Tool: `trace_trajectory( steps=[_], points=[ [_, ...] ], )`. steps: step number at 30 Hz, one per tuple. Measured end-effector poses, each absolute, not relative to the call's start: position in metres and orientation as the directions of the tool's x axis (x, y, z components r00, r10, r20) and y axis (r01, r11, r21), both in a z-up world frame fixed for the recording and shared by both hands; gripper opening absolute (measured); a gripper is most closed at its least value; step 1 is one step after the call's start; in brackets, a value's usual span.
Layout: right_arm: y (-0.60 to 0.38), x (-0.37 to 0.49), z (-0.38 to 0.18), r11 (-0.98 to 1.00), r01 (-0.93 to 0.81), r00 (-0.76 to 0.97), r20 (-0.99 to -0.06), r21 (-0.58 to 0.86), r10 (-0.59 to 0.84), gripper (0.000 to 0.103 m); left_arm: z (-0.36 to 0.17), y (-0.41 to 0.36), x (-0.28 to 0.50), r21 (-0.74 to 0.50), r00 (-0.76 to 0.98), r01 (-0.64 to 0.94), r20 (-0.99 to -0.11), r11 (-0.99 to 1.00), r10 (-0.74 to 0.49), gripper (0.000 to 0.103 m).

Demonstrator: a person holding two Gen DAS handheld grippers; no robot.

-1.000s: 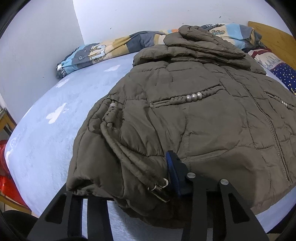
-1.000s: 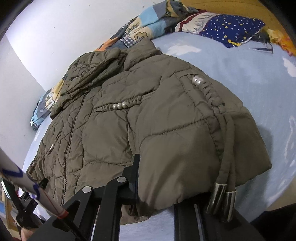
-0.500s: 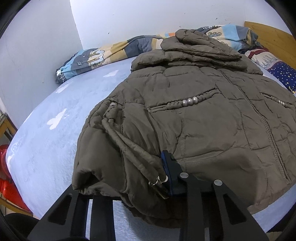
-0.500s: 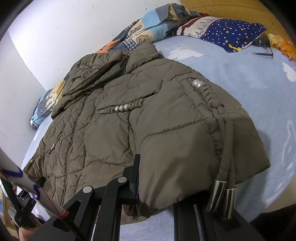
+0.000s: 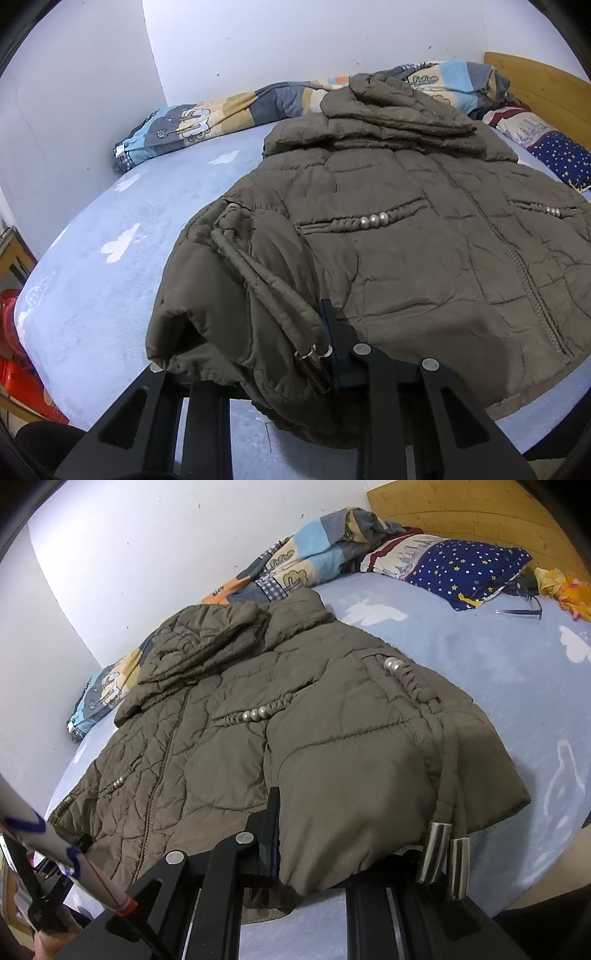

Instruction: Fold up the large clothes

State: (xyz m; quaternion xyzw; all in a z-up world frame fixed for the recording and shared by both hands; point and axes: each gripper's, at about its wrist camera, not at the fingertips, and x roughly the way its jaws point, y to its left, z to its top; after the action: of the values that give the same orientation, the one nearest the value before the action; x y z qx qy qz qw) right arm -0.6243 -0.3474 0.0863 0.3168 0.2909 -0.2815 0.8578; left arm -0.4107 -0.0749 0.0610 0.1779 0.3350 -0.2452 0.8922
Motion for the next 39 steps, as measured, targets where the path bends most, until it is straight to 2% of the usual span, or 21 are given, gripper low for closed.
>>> trace_trajectory(
  steps=[23,28,39],
  points=[
    [-0.351,-0.652,0.151,0.673,0.587,0.766,-0.58,0.451,-0.28,0.012,0.142,-0.043,-0.409,0.074,0.685,0.576,-0.588,0.814,-0.431,0.025],
    [-0.362,-0.643,0.177,0.692,0.559,0.792,-0.541,0.457,-0.282,0.012,0.176,-0.055,-0.389,0.032,0.693,0.574,-0.551,0.819,-0.465,0.025],
    [-0.405,-0.588,0.246,0.729,0.519,0.832,-0.462,0.447,-0.309,0.012,0.252,-0.119,-0.332,0.032,0.739,0.572,-0.455,0.82,-0.497,0.025]
  ],
)
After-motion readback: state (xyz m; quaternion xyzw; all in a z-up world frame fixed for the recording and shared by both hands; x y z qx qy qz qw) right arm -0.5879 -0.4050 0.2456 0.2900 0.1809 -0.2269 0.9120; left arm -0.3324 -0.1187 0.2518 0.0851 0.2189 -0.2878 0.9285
